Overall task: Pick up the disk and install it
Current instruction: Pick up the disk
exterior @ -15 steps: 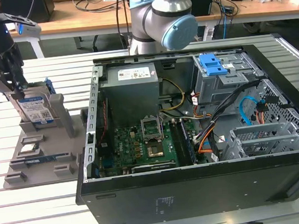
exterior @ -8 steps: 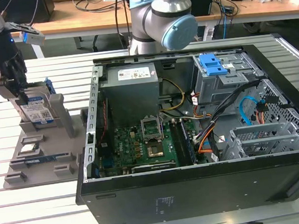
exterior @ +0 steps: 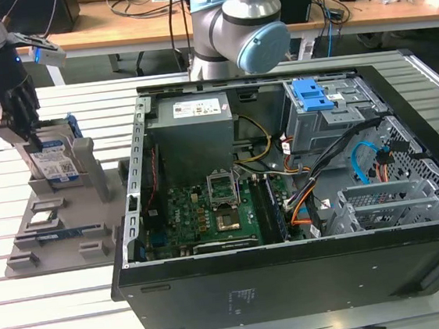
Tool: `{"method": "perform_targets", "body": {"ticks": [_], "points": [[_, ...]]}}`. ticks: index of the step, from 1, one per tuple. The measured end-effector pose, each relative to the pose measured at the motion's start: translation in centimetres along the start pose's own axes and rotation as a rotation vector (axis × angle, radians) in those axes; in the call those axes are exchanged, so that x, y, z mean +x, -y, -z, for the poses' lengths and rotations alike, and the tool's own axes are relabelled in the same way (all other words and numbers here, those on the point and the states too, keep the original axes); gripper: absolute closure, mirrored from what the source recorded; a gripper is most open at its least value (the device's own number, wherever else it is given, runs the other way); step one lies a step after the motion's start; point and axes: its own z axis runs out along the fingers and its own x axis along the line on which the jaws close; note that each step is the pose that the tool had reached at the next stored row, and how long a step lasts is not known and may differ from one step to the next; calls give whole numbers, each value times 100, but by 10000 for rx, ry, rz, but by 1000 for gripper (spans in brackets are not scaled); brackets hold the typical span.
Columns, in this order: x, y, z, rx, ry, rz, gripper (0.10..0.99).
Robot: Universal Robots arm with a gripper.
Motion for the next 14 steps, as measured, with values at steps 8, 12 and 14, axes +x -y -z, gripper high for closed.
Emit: {"method": "perform_targets", "body": {"ticks": [8,12,14], "points": [[0,5,-1,0,0,1,722],[0,9,5,-1,-2,2,722],[-6,7,77,0,-1,3,722]]}}
